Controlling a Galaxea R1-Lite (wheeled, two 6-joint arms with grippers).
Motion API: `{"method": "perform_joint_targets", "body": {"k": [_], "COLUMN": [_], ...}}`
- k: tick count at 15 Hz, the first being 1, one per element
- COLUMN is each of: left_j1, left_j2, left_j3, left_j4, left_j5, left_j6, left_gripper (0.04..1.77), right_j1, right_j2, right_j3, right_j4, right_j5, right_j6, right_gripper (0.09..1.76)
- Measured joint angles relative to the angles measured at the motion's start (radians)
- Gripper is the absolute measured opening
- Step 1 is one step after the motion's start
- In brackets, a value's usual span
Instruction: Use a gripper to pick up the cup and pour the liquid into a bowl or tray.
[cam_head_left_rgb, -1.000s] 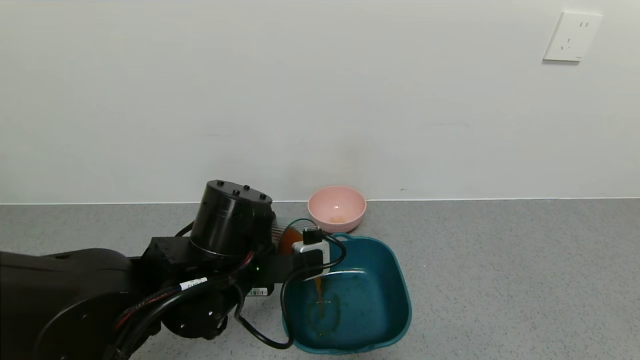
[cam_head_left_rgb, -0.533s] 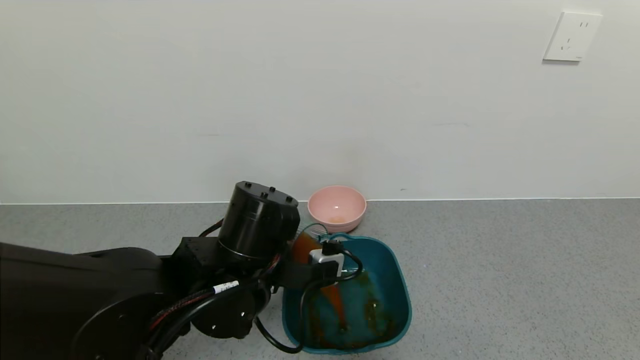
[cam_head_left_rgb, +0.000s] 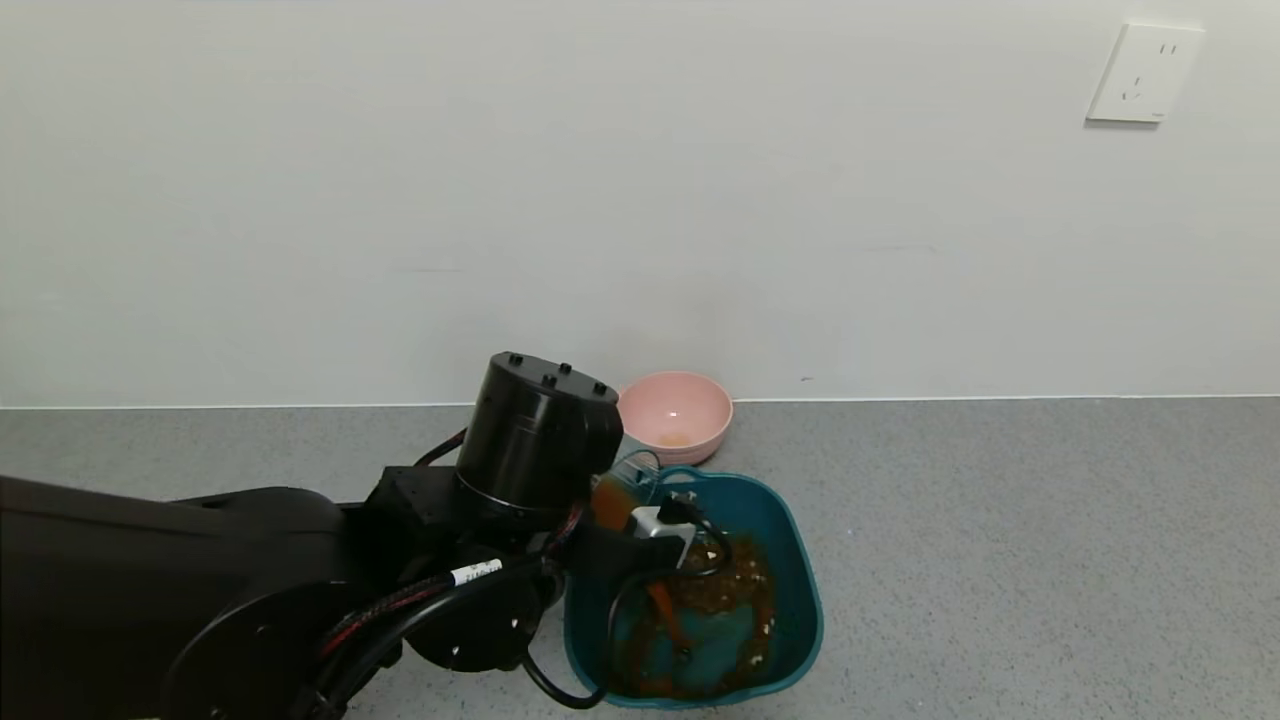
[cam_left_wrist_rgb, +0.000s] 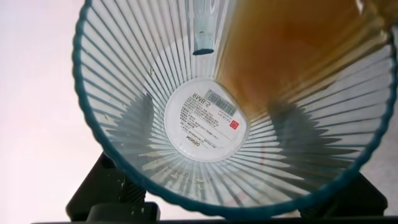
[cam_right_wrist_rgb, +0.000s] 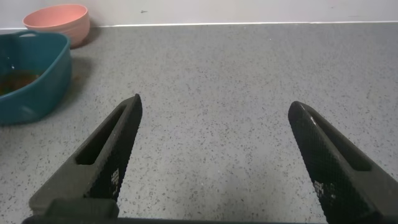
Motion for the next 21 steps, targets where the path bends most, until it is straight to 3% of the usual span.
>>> {"method": "perform_joint_targets", "body": {"k": [7, 14, 17, 21], "left_j1": [-0.039, -0.043, -0.043, -0.006], "left_j2": [-0.029, -0.047, -0.046, -0.044], "left_j3": [0.014, 0.027, 0.025, 0.004], "left_j4": [-0.044, -0.043, -0.111, -0.186], "left_j5": [0.065, 0.066, 0.066, 0.086], "left_j6": [0.204, 0.219, 0.179, -0.09], "left_gripper": [1.24, 1.24, 1.24, 1.24], "right_j1": [0.0, 0.0, 0.0, 0.0], "right_j2": [0.0, 0.0, 0.0, 0.0], "right_j3": [0.0, 0.0, 0.0, 0.0], "right_j4": [0.0, 0.0, 0.0, 0.0], "right_j5": [0.0, 0.0, 0.0, 0.0], "right_j6": [0.0, 0.0, 0.0, 0.0], "right_gripper": [1.71, 1.71, 1.71, 1.71]}}
